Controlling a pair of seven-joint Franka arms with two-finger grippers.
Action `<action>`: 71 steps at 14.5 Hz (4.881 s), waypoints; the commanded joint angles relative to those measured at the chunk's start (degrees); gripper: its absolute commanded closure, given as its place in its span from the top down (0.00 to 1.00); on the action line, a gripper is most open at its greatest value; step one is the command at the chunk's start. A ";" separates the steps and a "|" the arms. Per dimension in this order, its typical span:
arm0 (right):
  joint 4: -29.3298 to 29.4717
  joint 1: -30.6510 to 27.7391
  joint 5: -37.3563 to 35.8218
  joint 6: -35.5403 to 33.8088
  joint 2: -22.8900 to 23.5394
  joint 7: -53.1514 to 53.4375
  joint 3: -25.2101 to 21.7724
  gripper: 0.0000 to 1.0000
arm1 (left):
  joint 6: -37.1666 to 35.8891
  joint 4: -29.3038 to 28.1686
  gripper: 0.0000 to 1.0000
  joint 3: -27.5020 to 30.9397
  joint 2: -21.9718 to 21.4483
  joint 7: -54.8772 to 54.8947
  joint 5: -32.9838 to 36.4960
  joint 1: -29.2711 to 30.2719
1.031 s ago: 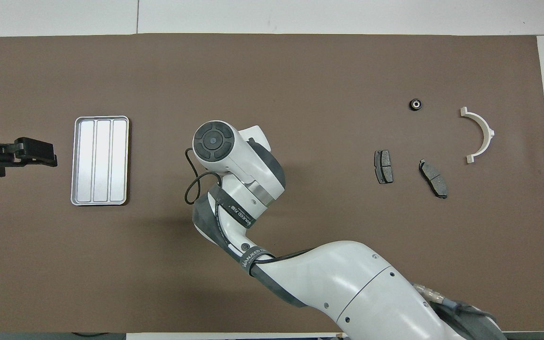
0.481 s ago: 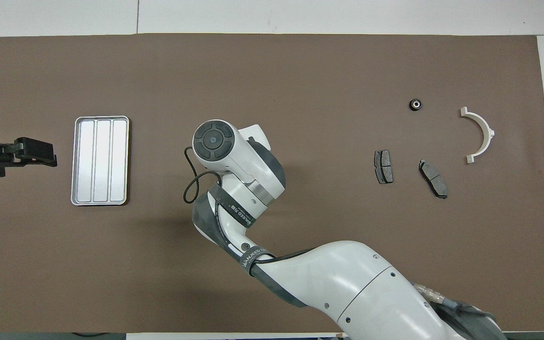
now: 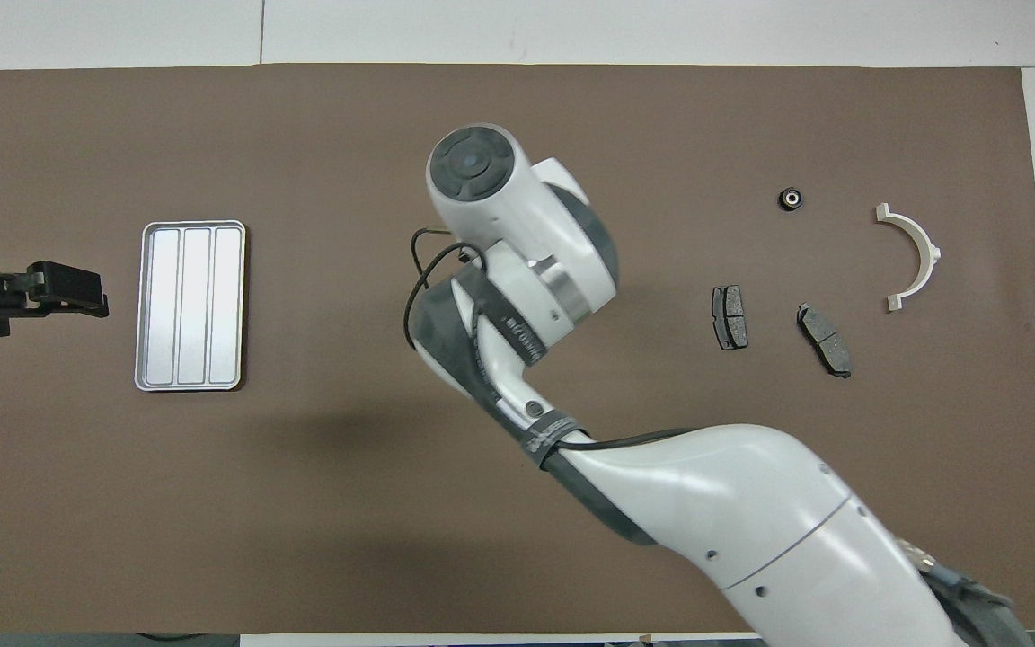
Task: Place bearing gear from tray to pile
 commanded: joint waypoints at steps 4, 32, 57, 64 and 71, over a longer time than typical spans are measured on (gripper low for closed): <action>-5.45 -13.23 -0.01 2.31 -4.12 -24.55 1.40 0.00 | -0.99 0.07 1.00 -0.11 -0.63 0.52 -0.29 0.25; -27.10 -25.73 0.51 27.13 -8.61 -43.73 1.48 1.00 | -0.99 0.07 1.00 -0.11 -0.72 0.52 -0.29 0.25; -34.31 -27.05 5.79 -15.13 -48.34 -47.52 -2.29 1.00 | -0.99 0.07 1.00 -0.11 -0.63 0.52 -0.29 0.34; -32.03 -28.11 4.21 -15.86 -47.29 -47.16 -2.29 1.00 | -1.00 0.07 1.00 -0.11 -0.63 0.52 -0.29 0.25; -30.70 -28.10 2.71 -10.40 -46.58 -47.25 -2.03 1.00 | -1.00 0.07 1.00 -0.11 -0.63 0.52 -0.29 0.25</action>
